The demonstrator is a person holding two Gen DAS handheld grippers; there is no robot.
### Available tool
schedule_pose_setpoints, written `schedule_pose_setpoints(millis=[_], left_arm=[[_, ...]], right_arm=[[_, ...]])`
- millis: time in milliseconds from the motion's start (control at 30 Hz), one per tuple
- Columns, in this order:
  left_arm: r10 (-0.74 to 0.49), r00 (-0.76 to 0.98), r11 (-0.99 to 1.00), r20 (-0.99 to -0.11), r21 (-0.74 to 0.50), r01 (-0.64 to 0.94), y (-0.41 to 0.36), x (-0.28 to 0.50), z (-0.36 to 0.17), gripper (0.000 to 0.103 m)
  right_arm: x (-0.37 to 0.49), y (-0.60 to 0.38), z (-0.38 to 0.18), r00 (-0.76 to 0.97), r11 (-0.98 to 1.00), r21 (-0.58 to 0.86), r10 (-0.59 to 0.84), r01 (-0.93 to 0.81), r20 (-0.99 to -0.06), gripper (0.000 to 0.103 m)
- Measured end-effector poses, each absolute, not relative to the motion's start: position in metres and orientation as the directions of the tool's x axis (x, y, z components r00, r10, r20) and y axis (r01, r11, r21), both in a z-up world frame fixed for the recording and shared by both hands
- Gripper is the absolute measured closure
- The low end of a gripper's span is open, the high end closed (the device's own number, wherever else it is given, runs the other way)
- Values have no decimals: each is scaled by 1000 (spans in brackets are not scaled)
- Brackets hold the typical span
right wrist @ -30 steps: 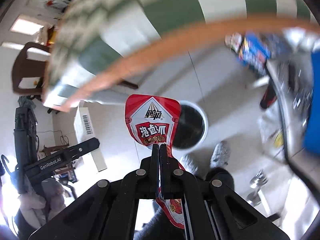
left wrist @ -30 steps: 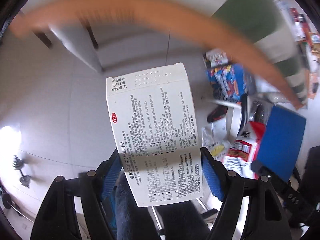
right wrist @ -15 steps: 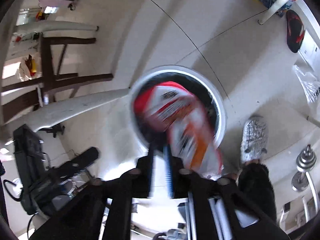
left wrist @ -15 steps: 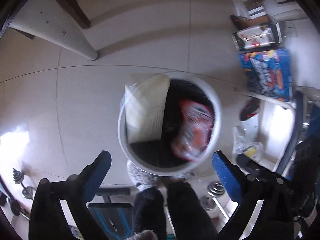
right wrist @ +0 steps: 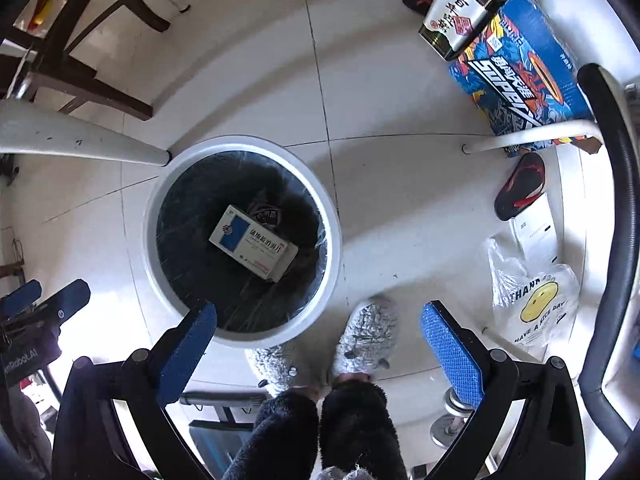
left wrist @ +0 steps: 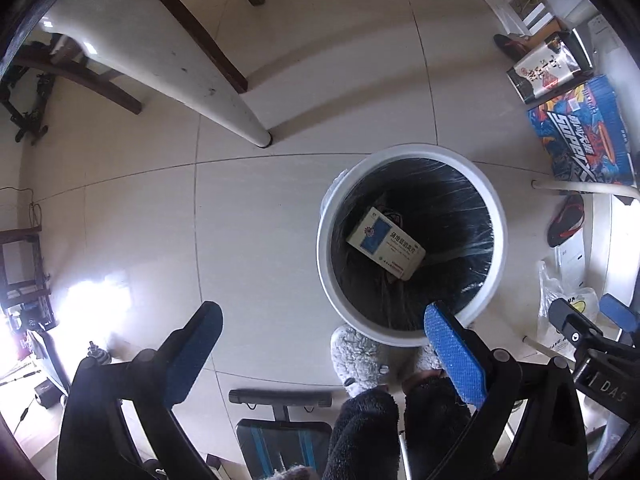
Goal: Collect trash
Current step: 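Open both tools over the bin, dropping the box and wrapper inside, then move both tools back over the table toward the black lid and white card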
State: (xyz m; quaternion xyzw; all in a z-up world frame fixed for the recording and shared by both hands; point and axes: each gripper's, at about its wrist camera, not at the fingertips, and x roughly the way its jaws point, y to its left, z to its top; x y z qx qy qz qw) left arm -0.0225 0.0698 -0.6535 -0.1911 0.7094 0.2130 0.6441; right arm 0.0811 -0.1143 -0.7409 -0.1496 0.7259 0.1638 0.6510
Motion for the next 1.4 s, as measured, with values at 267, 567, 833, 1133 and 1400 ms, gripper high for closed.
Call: schedule_pose_setpoints(millis=[267, 567, 833, 1133, 1400], left_arm=[[8, -69, 818, -998, 47, -573, 58, -42, -588, 0], [4, -47, 817, -999, 31, -576, 44, -63, -487, 0], [27, -4, 813, -1000, 24, -582, 39, -72, -384, 0], [150, 129, 816, -980, 49, -576, 43, 0, -280, 0], [178, 152, 819, -972, 60, -571, 44, 126, -262, 0]], right_arm=[[69, -123, -671, -80, 903, 61, 30, -424, -996, 0], [50, -136, -550, -27, 890, 61, 55, -452, -998, 0], [38, -147, -426, -31, 893, 109, 106, -436, -994, 0], [89, -153, -286, 14, 886, 207, 234, -416, -972, 0], [226, -178, -228, 139, 930, 127, 184, -344, -973, 0]])
